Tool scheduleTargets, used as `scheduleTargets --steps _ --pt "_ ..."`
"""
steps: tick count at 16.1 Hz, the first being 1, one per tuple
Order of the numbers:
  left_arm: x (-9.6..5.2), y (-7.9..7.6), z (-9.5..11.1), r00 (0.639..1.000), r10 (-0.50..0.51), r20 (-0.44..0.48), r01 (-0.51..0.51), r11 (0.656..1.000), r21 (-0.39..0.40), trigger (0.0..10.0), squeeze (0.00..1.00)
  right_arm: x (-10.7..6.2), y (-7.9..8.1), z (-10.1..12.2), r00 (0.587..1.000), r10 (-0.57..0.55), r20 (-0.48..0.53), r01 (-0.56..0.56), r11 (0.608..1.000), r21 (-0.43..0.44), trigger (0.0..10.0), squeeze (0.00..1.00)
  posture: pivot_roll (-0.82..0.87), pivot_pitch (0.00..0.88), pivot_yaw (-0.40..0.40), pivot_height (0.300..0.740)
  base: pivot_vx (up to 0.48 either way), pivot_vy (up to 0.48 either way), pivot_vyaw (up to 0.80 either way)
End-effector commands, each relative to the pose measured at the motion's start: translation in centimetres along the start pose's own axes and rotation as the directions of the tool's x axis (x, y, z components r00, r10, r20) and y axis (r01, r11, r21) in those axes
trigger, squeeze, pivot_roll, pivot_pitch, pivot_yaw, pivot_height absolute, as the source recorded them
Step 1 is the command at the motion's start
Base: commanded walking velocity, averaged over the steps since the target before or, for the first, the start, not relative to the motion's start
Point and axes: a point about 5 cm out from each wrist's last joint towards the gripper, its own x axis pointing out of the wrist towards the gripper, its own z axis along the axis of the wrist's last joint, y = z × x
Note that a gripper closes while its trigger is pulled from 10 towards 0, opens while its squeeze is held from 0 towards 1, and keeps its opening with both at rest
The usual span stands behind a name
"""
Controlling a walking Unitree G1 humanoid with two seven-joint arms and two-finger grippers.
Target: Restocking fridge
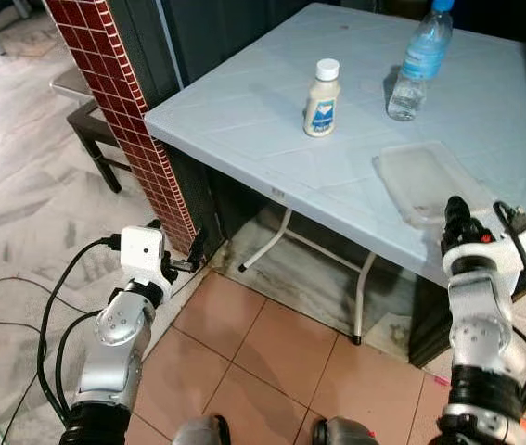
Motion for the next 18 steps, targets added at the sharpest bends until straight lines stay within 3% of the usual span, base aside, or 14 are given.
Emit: scheduleTargets --steps 1,13,17,18 --pt "-0.3 0.5 0.2 1.000 0.012 -0.001 -0.012 1.000 0.019 10.0 0.00 0.3 -0.1 0.0 1.000 -0.004 0.002 0.004 1.000 0.015 0.0 0.00 0.03 0.077 0.091 0.740 0.000 0.000 0.00" --pt "-0.1 0.5 0.4 1.000 0.012 0.007 -0.012 1.000 0.027 10.0 0.00 0.6 -1.0 0.4 0.999 -0.047 0.019 0.047 0.999 0.019 0.0 0.00 0.02 0.072 0.089 0.740 0.000 0.000 0.00" --pt "0.0 0.3 0.6 1.000 0.009 0.016 -0.009 1.000 0.030 10.0 0.00 0.7 -0.4 0.4 0.999 -0.029 0.022 0.029 1.000 0.007 0.0 0.00 0.02 0.076 0.087 0.740 0.000 0.000 0.00" --pt "-0.1 0.3 0.6 1.000 0.009 0.015 -0.010 1.000 0.030 10.0 0.00 0.4 0.4 -0.1 1.000 0.000 0.011 0.000 0.998 -0.059 0.0 0.00 0.01 0.073 0.085 0.740 0.000 0.000 0.00"
